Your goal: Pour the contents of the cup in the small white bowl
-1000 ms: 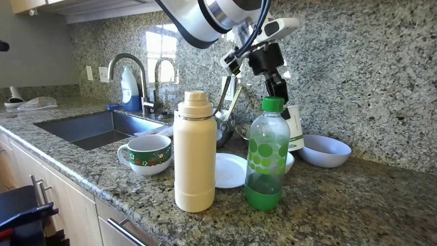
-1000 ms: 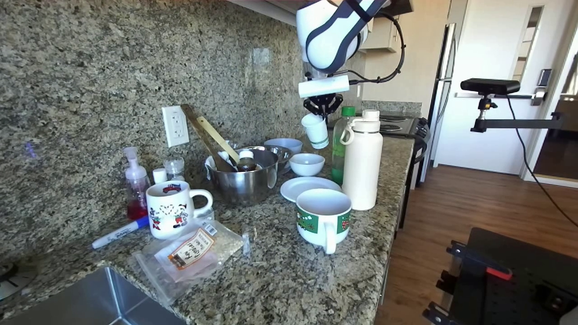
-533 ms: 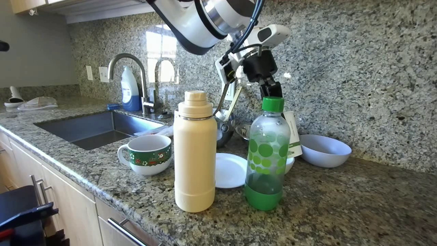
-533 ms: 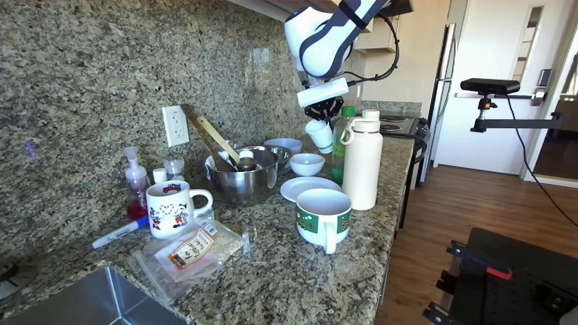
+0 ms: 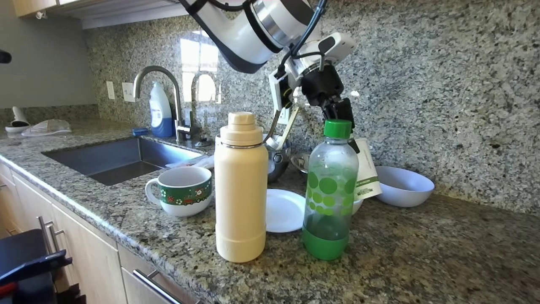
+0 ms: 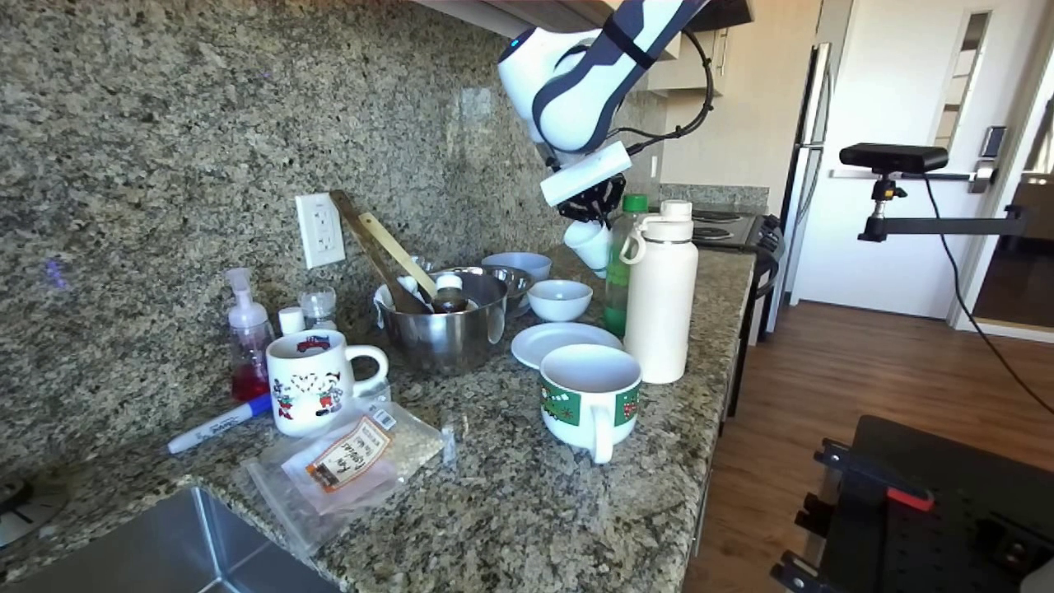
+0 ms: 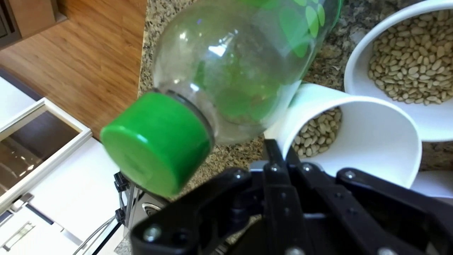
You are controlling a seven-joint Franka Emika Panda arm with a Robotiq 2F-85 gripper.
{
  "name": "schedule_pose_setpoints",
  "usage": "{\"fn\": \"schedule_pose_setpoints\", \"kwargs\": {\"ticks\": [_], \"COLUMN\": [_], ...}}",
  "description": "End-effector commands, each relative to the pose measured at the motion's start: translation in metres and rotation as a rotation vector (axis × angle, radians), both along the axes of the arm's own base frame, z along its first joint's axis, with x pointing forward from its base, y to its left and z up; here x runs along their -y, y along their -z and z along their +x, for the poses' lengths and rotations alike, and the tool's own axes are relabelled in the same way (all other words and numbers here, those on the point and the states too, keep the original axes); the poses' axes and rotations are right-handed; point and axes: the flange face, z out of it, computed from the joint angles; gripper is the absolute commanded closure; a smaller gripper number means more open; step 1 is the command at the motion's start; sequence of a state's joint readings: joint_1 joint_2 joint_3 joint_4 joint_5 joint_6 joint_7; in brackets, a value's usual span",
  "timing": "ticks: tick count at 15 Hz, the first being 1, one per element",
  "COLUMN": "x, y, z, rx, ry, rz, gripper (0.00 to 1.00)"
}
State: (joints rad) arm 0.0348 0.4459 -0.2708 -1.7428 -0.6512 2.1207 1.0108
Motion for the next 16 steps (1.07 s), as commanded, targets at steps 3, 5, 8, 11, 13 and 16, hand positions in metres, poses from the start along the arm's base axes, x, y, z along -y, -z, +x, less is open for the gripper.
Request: {"fn": "schedule_pose_setpoints", "kwargs": {"ticks": [3,5,8,11,13,16], "x": [-0.002,-0.001,0.001,-0.001,-0.002,-0.003], "y": [0.0,0.001,0.004,0.009,0.013,0.016], "z": [0.018,0.023,0.031,0.04,0.045,0.052], "rx": [-0.068,-0.09,-0.126,-0.161,-0.197,-0.242], "ry": [-0.009,-0.012,-0.017,-0.03,-0.044,-0.068], "rz": [-0.089,-0.115,-0.154,-0.19,-0.212,-0.246], "gripper": [0.99,0.99,0.99,0.99,0.99,0.99]}}
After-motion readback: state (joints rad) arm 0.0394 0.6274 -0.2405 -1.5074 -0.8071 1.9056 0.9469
